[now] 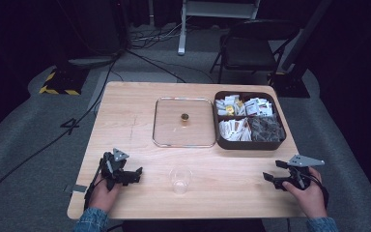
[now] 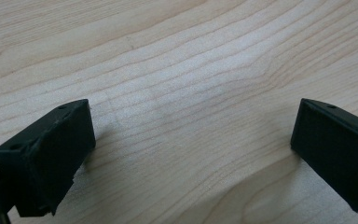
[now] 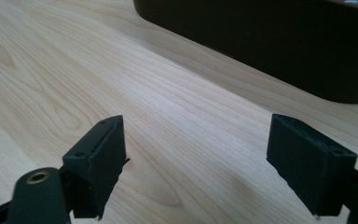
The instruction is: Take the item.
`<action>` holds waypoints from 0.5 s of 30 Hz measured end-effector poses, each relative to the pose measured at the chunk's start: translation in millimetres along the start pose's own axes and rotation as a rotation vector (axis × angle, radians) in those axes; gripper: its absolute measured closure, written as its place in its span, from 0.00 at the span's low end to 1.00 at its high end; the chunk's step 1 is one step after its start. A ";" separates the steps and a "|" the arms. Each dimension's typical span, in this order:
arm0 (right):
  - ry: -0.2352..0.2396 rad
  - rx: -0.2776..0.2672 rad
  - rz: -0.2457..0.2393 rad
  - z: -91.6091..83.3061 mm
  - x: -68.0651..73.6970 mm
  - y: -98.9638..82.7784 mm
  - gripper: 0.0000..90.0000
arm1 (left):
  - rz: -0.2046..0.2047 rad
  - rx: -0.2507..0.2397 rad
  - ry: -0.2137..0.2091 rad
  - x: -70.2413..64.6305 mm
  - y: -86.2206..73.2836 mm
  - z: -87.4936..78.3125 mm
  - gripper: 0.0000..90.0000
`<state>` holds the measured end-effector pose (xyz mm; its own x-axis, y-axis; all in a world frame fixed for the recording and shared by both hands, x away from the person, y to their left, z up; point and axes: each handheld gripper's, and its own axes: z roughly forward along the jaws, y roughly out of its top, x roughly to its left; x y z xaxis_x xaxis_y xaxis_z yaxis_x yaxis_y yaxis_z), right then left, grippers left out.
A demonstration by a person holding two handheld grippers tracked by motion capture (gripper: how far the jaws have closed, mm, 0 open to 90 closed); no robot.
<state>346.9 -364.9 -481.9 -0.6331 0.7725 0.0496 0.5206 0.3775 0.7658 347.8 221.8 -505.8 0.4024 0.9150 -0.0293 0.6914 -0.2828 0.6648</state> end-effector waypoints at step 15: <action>-0.013 -0.064 0.029 -22.4 -0.7 36.5 0.25 | 0.000 0.000 0.001 0.0 0.0 0.0 0.00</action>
<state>353.4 -363.1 -439.6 -0.6105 0.7894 0.0643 0.5009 0.3219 0.8034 347.7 221.8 -505.8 0.4021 0.9151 -0.0287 0.6914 -0.2830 0.6647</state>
